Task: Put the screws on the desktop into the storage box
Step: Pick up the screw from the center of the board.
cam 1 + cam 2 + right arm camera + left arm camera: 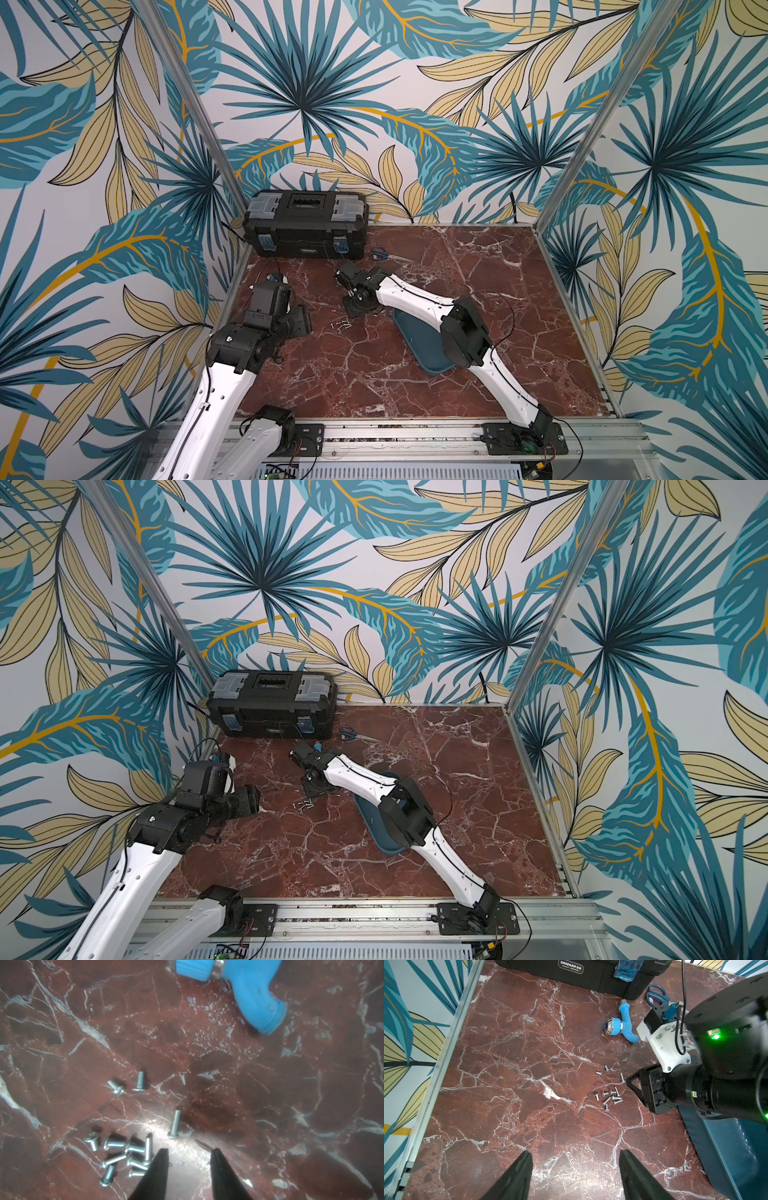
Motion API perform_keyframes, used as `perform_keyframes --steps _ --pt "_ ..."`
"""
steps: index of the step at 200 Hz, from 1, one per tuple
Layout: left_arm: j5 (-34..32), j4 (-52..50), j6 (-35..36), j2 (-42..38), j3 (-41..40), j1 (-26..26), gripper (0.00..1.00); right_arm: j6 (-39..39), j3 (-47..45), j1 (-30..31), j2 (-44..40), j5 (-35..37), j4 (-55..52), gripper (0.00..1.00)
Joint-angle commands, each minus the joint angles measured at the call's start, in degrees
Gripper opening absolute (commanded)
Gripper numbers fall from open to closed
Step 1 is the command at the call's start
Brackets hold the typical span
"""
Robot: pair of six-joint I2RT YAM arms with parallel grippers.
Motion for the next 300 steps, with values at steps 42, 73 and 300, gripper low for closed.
perform_keyframes --steps 42,73,300 --pt "0.5 1.2 0.5 0.1 -1.9 0.7 0.71 0.8 4.5 0.4 3.7 2.1 -1.7 0.39" --pt "0.6 1.3 0.5 0.1 -2.1 0.7 0.71 1.4 5.7 0.4 5.5 2.0 -1.6 0.39" --pt "2.4 1.4 0.4 3.7 -2.1 0.9 0.72 -3.9 7.4 1.5 2.3 5.8 -3.1 0.00"
